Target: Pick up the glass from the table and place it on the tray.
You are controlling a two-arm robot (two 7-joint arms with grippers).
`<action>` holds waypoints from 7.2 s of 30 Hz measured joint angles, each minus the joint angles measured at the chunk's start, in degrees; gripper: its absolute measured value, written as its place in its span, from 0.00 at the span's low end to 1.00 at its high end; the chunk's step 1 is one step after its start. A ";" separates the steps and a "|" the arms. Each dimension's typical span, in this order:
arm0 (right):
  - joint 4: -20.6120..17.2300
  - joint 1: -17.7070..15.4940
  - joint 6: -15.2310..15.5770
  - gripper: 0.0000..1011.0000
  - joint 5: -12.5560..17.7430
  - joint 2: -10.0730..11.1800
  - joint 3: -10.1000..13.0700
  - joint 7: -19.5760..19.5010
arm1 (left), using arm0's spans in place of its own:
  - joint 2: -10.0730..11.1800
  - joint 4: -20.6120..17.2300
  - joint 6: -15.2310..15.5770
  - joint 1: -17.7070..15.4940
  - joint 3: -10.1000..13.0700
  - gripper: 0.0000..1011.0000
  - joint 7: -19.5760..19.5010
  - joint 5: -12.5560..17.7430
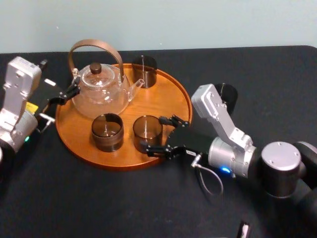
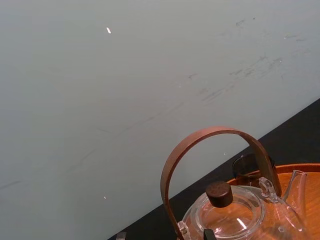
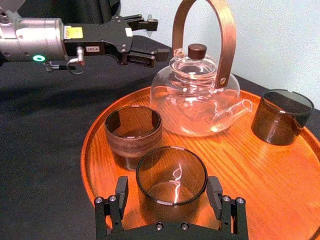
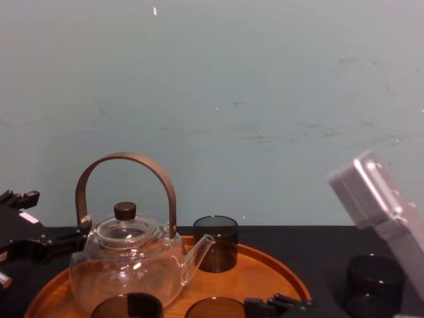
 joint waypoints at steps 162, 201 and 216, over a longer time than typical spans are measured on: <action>17.85 7.02 -2.61 0.96 2.15 0.06 12.30 -2.76 | 0.00 0.00 0.00 0.00 0.00 0.99 0.00 0.00; 16.48 7.99 -4.25 0.90 3.44 0.53 11.66 -0.02 | 0.00 0.00 0.00 0.00 0.00 0.99 0.00 0.00; 20.80 14.85 -4.68 0.90 2.29 -2.14 6.52 3.19 | 0.00 0.00 0.00 0.00 0.00 0.99 0.00 0.00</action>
